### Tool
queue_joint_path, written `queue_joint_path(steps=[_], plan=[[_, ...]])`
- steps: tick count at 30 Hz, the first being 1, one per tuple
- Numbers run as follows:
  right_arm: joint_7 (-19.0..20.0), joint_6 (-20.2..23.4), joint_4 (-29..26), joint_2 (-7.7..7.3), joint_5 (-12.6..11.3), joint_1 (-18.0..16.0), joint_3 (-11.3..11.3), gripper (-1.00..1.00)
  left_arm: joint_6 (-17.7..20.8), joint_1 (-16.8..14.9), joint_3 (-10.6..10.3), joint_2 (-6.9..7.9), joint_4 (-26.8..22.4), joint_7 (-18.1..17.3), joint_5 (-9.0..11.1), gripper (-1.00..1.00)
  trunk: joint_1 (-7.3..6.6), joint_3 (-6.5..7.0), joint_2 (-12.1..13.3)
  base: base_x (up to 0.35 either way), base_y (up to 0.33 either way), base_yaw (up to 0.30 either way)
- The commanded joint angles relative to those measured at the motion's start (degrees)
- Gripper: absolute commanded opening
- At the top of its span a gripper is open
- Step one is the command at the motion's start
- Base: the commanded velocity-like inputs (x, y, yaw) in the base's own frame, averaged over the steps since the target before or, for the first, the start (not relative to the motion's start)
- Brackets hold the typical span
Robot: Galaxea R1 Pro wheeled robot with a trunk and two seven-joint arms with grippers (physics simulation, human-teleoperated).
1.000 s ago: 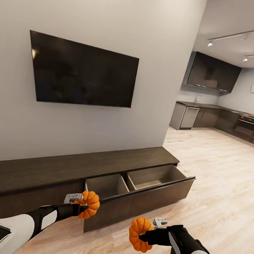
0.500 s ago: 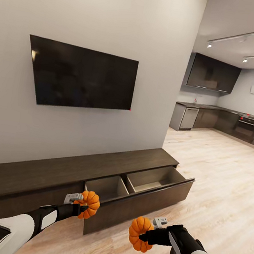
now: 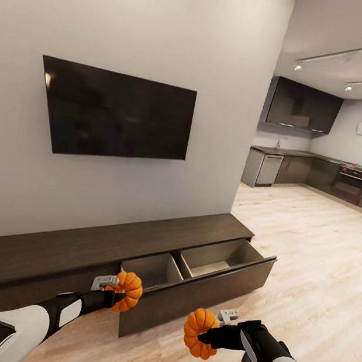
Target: Place each of the two pumpkins and all three candles from the living room inside a cabinet in the living room (use any cabinet), then make sure every cabinet is closed, and position the cauldron so it is next to a table in the living room.
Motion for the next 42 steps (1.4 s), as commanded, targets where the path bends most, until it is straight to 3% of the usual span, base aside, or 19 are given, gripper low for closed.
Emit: queue_joint_path(steps=[1, 9, 15, 17, 18, 21, 24, 26, 29, 33, 37, 42], plan=[[0.2, 0.3, -0.2, -0.03, 0.2, 0.0, 0.1, -1.00, 0.2, 0.0, -0.4, 0.02, -0.1, -0.1, 0.6, -1.00, -0.23, 0.12, 0.4, 0.000, 0.000, 0.000], [0.2, 0.3, -0.3, -0.04, 0.2, 0.0, -0.1, -1.00, 0.5, 0.0, -0.5, -0.08, -0.7, -0.7, 0.6, -1.00, -1.99, 1.56, 3.6, 0.000, 0.000, 0.000], [0.1, 0.5, -0.4, -0.18, 0.1, 0.0, -0.2, -1.00, 12.5, 0.0, -0.5, -0.13, -12.0, 0.1, 0.4, -1.00, -3.30, 2.63, 6.0, 0.000, 0.000, 0.000], [-0.1, 0.7, -0.4, -0.20, 0.0, -0.2, -0.2, -1.00, 15.5, 0.0, -0.5, -0.15, -15.4, 2.2, 0.3, -1.00, -3.74, 2.99, 6.8, 0.000, 0.000, 0.000], [-0.2, 0.8, -0.4, -0.20, -0.1, -0.3, -0.4, -1.00, 17.3, 0.0, -0.4, -0.19, -17.1, 5.7, 0.4, -1.00, -3.96, 3.17, 7.2, 0.000, 0.000, 0.000], [-0.3, 0.9, -0.4, -0.22, -0.1, -0.4, -0.7, -1.00, 18.1, 0.0, -0.4, -0.40, -17.9, 8.3, 0.4, -1.00, -4.62, 3.71, 8.4, 0.000, 0.000, 0.000], [-5.4, 1.0, -0.4, -0.24, -0.5, -1.4, -1.1, -1.00, 18.7, -0.1, -0.4, -1.14, -18.3, 10.2, 0.4, -1.00, -5.28, 4.25, 9.6, 0.000, 0.000, 0.000], [-7.9, 1.9, -0.3, -0.21, -3.2, -3.6, -1.1, -1.00, 19.4, -0.3, -0.4, -2.04, -18.3, 10.4, 0.4, -1.00, -5.72, 4.61, 10.4, 0.000, 0.000, 0.000], [-9.3, 3.1, -0.1, -0.21, -5.4, -5.6, -1.1, -1.00, 19.8, -0.4, -0.4, -2.86, -18.3, 10.6, 0.4, -1.00, -6.38, 5.15, 11.6, 0.000, 0.000, 0.000], [-11.5, 3.2, 0.0, -0.21, -5.8, -6.4, -1.1, -1.00, 19.8, -0.5, -0.4, -3.40, -18.4, 13.2, 0.4, -1.00, -7.26, 5.86, 13.2, 0.000, 0.000, 0.000], [-12.8, 2.8, -0.1, -0.18, -5.9, -6.6, -1.0, -1.00, 19.8, -0.5, -0.4, -4.37, -18.4, 18.8, 0.4, -1.00, -8.14, 6.58, 14.8, 0.000, 0.000, 0.000], [-12.8, 2.2, -0.1, -0.06, -5.9, -6.5, -0.8, -1.00, 19.8, -0.5, -0.4, -4.48, -18.4, 19.2, 0.5, -1.00, -9.23, 7.48, 16.8, 0.000, 0.000, 0.000]])
